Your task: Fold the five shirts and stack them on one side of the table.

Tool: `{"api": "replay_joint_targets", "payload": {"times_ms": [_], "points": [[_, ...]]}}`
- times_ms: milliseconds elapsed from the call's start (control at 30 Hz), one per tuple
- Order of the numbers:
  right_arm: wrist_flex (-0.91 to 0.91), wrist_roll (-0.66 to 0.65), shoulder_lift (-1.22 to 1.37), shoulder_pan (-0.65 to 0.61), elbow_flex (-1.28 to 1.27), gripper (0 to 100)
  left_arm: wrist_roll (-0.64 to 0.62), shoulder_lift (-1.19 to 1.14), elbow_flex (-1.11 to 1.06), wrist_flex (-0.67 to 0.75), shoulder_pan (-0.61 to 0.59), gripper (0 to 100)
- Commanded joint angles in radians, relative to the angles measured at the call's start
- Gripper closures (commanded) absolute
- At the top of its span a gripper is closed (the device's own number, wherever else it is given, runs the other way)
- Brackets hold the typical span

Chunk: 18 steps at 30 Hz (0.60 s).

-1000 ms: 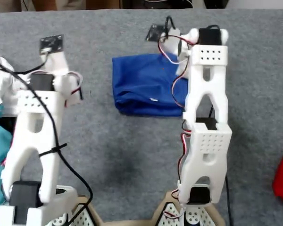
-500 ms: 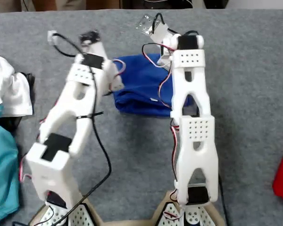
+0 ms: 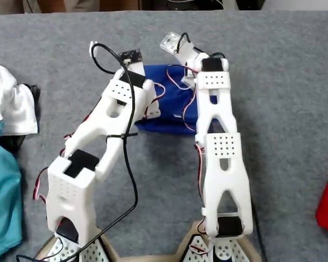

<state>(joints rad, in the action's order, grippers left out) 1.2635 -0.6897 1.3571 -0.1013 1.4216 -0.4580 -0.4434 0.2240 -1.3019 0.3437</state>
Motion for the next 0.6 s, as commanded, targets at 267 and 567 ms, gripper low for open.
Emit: {"api": "replay_joint_targets", "payload": {"times_ms": [267,567], "points": [[-0.015,0.011,0.002,0.053,0.068,96.9,-0.005,-0.050,0.020,-0.080,0.086,98],[0.014,0.011,-0.004,0.050,0.073,96.9,-0.009,-0.053,0.433,-0.161,-0.086,98]]}}
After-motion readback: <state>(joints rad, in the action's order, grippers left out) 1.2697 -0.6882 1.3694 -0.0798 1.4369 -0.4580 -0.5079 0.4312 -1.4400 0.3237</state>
